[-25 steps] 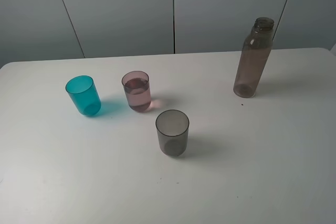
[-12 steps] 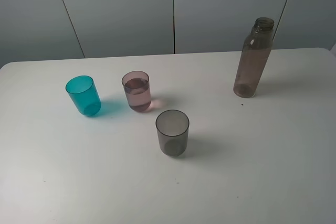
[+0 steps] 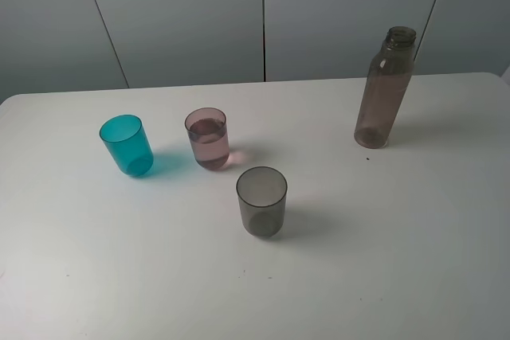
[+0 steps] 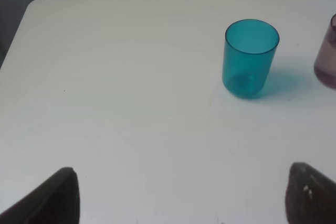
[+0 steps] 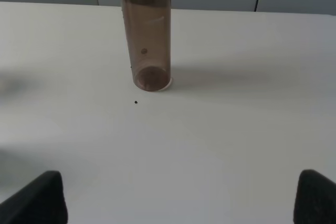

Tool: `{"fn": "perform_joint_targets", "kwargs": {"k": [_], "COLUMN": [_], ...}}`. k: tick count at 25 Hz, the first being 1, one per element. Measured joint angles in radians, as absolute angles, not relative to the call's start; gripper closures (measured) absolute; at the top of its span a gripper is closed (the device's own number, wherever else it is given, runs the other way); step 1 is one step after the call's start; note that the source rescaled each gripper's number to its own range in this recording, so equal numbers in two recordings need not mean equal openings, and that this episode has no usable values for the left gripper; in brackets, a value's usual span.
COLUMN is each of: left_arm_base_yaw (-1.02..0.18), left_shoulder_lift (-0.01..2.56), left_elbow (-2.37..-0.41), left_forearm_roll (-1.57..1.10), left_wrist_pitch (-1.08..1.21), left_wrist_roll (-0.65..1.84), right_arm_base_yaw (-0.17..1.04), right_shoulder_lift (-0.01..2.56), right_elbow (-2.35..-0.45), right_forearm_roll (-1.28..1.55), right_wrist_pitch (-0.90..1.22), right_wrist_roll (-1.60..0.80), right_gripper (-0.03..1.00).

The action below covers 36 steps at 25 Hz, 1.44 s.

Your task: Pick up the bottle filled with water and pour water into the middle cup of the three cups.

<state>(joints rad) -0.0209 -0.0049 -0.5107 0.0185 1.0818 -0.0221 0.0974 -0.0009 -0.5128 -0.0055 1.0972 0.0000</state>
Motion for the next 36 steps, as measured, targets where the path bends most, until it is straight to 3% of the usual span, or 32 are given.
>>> {"fn": "perform_joint_targets", "kwargs": {"k": [36], "left_arm_base_yaw": [-0.021], "left_shoulder_lift": [-0.005], "left_elbow": [-0.511], "left_forearm_roll": [0.018], "left_wrist_pitch": [1.082], "left_wrist_roll": [-0.022], "right_arm_base_yaw": [0.097], "right_shoulder_lift": [-0.001], "right_elbow": [-0.513], "right_forearm_roll": [-0.006], "right_wrist_pitch": [1.097], "right_wrist_roll": [0.006], "right_gripper": [0.18]}}
